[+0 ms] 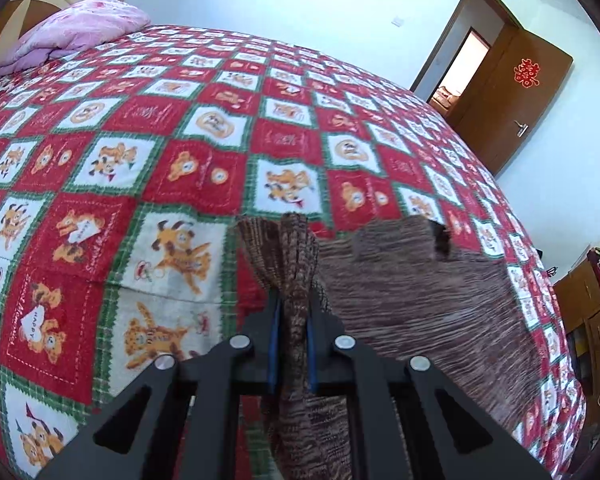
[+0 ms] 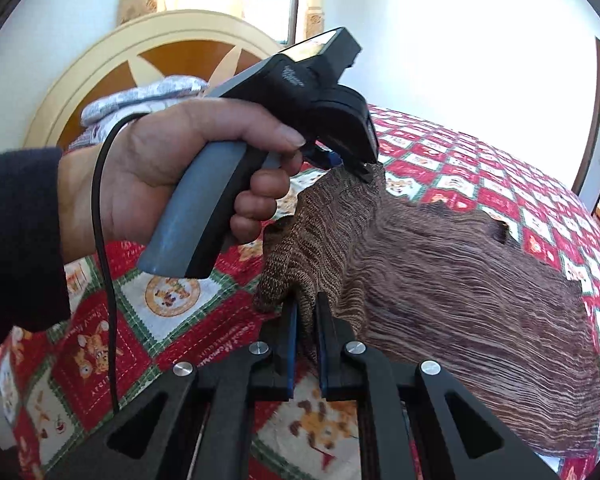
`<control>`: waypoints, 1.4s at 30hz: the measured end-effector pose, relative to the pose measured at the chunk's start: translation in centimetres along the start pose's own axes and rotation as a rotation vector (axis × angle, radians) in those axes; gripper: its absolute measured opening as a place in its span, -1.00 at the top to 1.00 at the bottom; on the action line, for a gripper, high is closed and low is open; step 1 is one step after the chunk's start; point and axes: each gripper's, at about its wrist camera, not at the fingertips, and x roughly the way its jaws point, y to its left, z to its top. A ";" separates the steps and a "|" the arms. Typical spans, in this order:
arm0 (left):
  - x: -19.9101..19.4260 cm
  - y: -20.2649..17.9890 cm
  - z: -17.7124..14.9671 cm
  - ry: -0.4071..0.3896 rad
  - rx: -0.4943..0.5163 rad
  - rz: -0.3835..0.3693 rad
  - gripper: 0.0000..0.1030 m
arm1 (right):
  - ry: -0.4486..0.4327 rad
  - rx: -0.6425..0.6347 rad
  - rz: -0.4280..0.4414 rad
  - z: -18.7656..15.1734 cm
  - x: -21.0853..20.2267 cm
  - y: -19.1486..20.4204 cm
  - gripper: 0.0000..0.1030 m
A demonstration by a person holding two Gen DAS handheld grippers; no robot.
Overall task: Fold small clothes
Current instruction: 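Lift the side edge and fold it over the sweater with both grippers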
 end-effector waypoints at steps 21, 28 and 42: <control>-0.5 -11.7 2.5 -0.052 0.065 -0.120 0.79 | -0.048 0.286 -0.019 -2.6 -7.0 -11.4 0.87; 1.0 -17.0 2.5 -0.033 0.132 -0.177 0.79 | -0.015 0.380 -0.053 -5.0 -8.8 -15.7 0.87; 6.1 -25.3 0.6 0.062 0.222 -0.218 0.79 | 0.059 0.558 -0.110 -10.6 -10.5 -22.3 0.87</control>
